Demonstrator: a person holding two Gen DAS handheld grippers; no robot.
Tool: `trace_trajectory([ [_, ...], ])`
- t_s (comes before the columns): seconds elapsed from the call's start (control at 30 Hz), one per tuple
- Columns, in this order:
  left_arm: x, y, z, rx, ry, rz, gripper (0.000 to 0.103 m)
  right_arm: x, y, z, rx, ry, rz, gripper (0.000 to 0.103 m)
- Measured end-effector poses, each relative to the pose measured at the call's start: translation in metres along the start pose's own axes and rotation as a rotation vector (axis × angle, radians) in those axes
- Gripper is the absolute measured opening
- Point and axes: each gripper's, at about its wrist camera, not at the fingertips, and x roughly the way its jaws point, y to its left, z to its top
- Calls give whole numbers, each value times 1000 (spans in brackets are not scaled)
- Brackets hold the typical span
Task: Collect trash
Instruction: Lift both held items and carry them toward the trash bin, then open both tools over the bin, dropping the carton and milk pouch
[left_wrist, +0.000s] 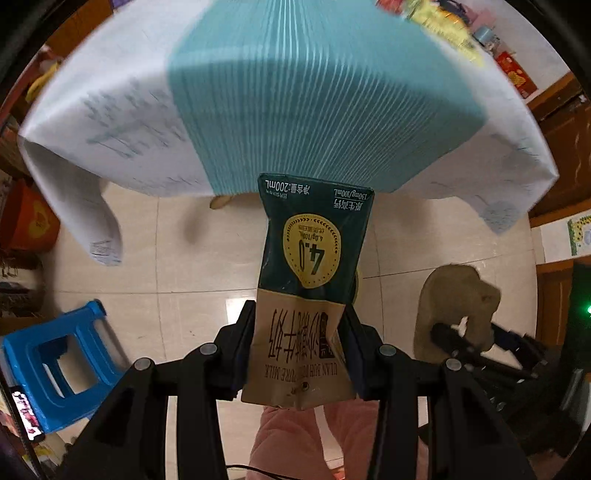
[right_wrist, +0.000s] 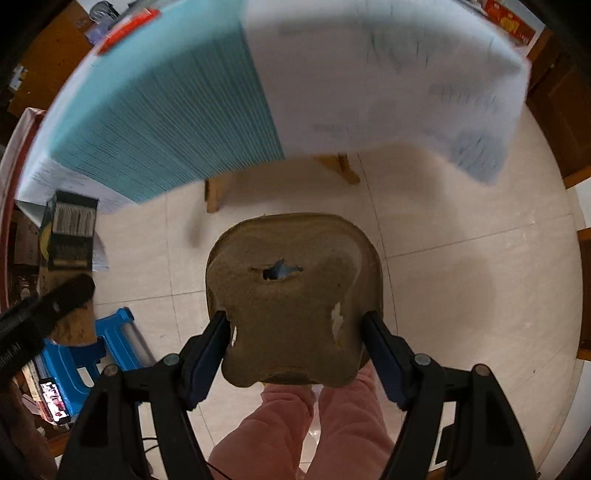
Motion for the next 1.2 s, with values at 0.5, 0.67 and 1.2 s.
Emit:
trace_trajectory([
  [0.5, 203, -12, 17, -68, 117, 22, 43, 185, -27, 28, 22, 79, 72, 74],
  [0.67, 236, -7, 17, -95, 140, 31, 68, 223, -34, 36, 17, 101, 67, 74],
  [1.2, 197, 44, 7, -173, 62, 110, 71, 240, 3, 48, -84, 88, 154, 75],
])
